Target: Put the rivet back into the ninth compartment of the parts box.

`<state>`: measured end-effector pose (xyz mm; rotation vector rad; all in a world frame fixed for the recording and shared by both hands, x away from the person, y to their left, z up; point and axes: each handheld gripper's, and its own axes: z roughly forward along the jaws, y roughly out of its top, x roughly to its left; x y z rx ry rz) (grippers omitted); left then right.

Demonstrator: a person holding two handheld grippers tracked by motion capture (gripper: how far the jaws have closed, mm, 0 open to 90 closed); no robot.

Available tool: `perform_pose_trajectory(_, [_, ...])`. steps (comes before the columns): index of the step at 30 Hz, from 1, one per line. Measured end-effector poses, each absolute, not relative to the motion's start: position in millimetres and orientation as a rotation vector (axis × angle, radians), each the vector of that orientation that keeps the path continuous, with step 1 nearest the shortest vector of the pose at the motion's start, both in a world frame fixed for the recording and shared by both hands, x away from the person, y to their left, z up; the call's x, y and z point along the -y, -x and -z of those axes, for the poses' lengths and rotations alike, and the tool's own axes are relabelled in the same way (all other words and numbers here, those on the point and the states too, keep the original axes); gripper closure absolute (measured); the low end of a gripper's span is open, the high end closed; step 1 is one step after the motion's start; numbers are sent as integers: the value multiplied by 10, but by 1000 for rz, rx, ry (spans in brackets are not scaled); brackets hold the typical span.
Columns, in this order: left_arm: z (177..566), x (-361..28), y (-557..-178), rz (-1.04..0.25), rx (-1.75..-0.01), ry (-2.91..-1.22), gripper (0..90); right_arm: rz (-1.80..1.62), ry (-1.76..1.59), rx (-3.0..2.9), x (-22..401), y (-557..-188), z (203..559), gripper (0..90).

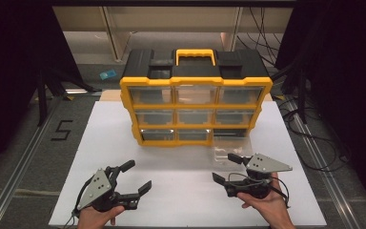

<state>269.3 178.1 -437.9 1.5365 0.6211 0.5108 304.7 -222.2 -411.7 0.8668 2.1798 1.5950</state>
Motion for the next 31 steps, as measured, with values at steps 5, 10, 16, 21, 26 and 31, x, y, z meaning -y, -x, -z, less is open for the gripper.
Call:
perform_pose_trajectory(5, [4381,-1783,-2690,-509,-617,-1535,159,-1590,-870,-2166,2244,-3013,4147,161])
perform_pose_trajectory(10, [4381,-1782,-2691,-512,-618,-1540,159,-1599,-873,-2177,2251,-2991,4187,161])
perform_pose_trajectory(16, [4383,-1782,-2692,-508,-623,-1537,159,-1580,-876,-2194,2272,-2983,4190,161])
perform_pose_trajectory(21, [4383,-1784,-2694,-508,-624,-1537,159,-1588,-859,-2183,2269,-2991,4196,161])
perform_pose_trajectory(26, [4383,-1783,-2694,-507,-625,-1537,159,-1580,-872,-2188,2272,-2986,4196,161])
perform_pose_trajectory(31, [4383,-1782,-2695,-508,-626,-1538,159,-1589,-863,-2189,2273,-2987,4194,161])
